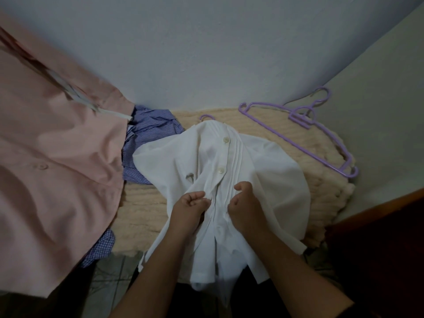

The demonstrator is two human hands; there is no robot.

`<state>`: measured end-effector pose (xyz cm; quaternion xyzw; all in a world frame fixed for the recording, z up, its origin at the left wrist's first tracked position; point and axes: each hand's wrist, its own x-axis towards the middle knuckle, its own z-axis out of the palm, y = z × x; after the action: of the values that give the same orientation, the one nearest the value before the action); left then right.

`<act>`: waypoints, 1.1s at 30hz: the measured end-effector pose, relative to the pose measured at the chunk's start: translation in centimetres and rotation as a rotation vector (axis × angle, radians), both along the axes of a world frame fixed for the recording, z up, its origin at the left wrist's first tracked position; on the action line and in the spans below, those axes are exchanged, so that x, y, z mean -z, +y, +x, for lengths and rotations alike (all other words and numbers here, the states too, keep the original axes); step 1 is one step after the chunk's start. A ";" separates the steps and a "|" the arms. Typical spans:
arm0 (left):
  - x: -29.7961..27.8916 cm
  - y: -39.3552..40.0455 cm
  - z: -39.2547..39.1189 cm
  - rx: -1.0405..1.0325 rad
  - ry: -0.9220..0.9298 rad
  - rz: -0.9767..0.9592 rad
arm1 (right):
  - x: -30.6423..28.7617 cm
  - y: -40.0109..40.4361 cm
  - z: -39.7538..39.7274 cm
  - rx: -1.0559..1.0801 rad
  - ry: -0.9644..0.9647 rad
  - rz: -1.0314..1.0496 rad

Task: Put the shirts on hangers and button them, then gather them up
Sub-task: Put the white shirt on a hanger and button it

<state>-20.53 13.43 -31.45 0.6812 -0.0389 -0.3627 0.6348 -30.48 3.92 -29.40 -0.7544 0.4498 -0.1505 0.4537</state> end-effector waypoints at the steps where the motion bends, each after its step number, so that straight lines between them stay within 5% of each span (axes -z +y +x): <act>1: 0.0 0.0 0.0 -0.003 0.001 -0.007 | 0.0 -0.1 -0.1 0.038 -0.041 0.002; 4: 0.0 0.1 0.1 -0.009 0.007 -0.022 | 0.0 -0.4 -0.5 0.076 -0.117 0.017; 11: -0.4 0.0 -0.5 0.006 -0.027 -0.019 | 1.1 0.0 0.1 0.017 0.054 -0.031; 21: -1.6 -0.6 -2.1 0.044 0.058 -0.096 | -0.7 -2.0 -2.4 0.204 -0.347 0.611; 28: -2.0 -1.2 -3.6 0.033 0.061 -0.118 | -0.7 -1.5 -2.4 0.147 -0.456 0.690; 33: -2.3 -1.0 -4.0 0.036 0.044 -0.126 | -0.5 -1.2 -2.3 0.113 -0.410 0.495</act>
<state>-24.51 12.45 -29.20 0.6311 -0.0600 -0.3857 0.6704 -32.81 2.70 -28.91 -0.5491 0.4133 -0.2104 0.6952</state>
